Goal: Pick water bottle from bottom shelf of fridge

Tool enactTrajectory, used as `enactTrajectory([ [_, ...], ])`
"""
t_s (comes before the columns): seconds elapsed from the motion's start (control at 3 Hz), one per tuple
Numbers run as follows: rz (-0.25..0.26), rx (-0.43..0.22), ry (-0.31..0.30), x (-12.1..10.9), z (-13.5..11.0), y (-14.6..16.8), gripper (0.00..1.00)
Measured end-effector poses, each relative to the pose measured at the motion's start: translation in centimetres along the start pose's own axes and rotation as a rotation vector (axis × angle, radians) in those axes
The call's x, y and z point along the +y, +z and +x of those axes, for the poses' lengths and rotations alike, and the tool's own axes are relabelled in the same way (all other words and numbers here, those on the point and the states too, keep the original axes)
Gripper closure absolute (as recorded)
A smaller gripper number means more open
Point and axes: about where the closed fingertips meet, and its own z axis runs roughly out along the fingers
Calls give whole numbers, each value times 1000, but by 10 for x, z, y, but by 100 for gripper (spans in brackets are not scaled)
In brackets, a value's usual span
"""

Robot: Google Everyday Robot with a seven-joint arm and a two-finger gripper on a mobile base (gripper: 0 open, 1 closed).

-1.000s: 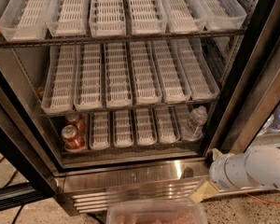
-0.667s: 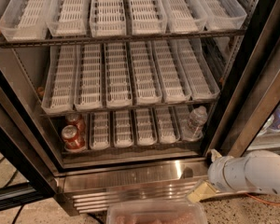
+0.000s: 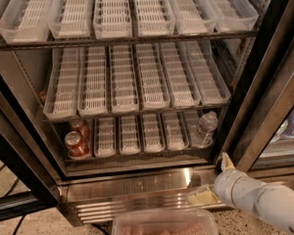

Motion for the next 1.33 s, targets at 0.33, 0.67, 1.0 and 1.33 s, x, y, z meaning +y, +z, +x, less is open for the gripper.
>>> enactTrajectory([
  [0.33, 104, -107, 15, -10, -19, -3, 0],
  [0.67, 182, -184, 50, -17, -28, -3, 0],
  [1.0, 224, -243, 133, -26, -26, -1, 0],
  [1.33, 253, -299, 220, -33, -22, 1, 0],
])
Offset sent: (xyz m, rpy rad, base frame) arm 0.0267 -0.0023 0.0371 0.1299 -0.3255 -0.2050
